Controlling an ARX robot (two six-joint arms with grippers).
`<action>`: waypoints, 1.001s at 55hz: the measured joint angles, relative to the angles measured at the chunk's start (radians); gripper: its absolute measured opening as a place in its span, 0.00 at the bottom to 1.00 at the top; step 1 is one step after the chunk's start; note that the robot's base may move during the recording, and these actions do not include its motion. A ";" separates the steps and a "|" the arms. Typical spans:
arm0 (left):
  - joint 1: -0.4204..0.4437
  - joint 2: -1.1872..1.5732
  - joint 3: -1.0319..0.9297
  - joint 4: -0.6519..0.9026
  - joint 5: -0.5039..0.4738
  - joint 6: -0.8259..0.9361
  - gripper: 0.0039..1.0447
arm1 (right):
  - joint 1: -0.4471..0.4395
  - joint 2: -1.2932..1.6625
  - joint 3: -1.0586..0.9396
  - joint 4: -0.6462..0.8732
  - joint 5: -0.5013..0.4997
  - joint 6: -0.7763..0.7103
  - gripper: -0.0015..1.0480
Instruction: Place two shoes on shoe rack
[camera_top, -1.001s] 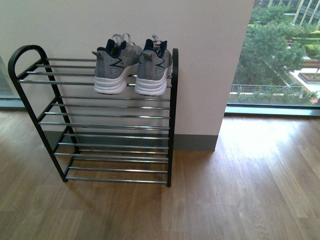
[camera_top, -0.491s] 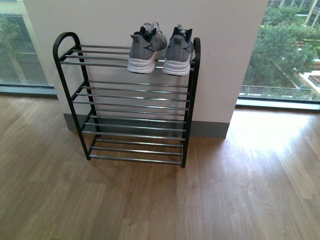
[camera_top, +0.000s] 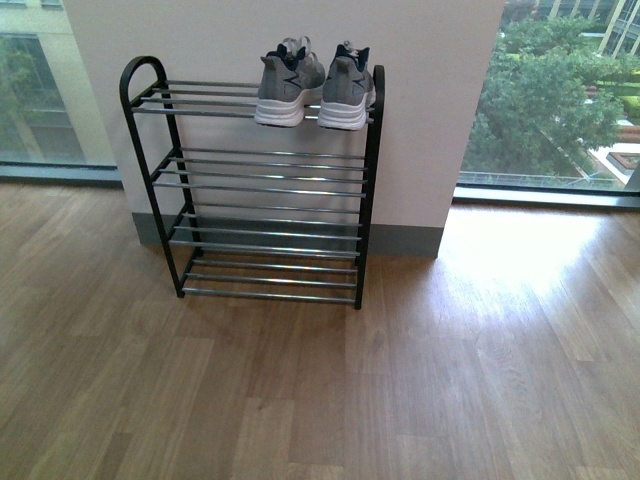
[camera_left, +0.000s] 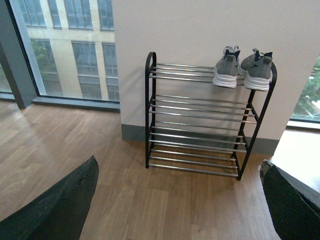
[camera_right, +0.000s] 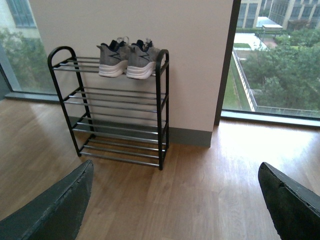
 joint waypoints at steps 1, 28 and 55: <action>0.000 0.000 0.000 0.000 0.000 0.000 0.91 | 0.000 0.000 0.000 0.000 0.000 0.000 0.91; 0.000 0.000 0.000 0.000 -0.002 0.000 0.91 | 0.000 0.000 0.000 0.000 -0.002 0.000 0.91; 0.001 0.000 0.000 0.000 0.000 0.000 0.91 | 0.000 0.000 0.000 0.000 0.002 0.000 0.91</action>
